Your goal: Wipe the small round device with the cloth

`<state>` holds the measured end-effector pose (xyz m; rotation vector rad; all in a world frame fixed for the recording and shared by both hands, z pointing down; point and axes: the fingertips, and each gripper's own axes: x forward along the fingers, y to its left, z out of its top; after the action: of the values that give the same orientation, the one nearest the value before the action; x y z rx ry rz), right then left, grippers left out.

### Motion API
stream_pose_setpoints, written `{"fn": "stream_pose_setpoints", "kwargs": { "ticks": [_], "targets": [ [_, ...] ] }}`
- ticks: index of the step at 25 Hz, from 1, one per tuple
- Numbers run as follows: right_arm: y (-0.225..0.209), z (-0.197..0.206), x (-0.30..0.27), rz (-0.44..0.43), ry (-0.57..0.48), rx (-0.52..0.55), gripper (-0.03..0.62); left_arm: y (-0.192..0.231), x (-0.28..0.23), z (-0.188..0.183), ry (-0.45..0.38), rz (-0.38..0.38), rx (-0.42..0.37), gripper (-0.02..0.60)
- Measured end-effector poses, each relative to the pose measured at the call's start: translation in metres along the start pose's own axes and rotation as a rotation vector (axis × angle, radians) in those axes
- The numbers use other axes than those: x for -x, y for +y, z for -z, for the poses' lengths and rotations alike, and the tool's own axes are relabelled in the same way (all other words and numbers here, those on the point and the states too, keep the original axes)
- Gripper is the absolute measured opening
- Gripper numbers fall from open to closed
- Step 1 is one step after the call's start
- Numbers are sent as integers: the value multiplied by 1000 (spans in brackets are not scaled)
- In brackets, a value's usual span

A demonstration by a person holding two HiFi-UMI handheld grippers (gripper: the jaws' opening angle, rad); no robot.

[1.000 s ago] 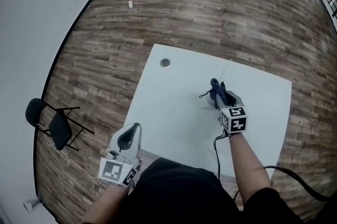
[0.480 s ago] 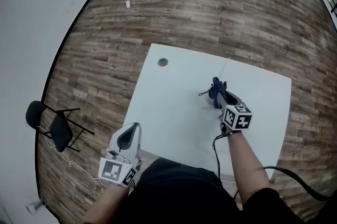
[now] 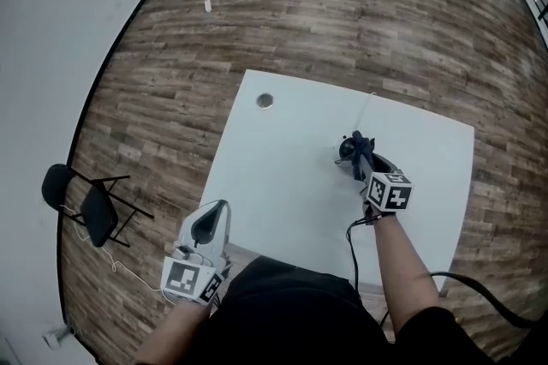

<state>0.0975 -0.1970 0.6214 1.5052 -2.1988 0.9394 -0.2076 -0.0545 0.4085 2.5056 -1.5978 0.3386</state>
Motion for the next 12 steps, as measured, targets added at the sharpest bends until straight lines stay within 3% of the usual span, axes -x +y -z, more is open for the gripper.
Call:
{"fn": "stream_pose_setpoints", "kwargs": {
  "ticks": [12],
  "targets": [
    [0, 74, -11, -6, 169, -102, 107, 5, 6, 3, 11, -18, 5, 6]
  ]
}}
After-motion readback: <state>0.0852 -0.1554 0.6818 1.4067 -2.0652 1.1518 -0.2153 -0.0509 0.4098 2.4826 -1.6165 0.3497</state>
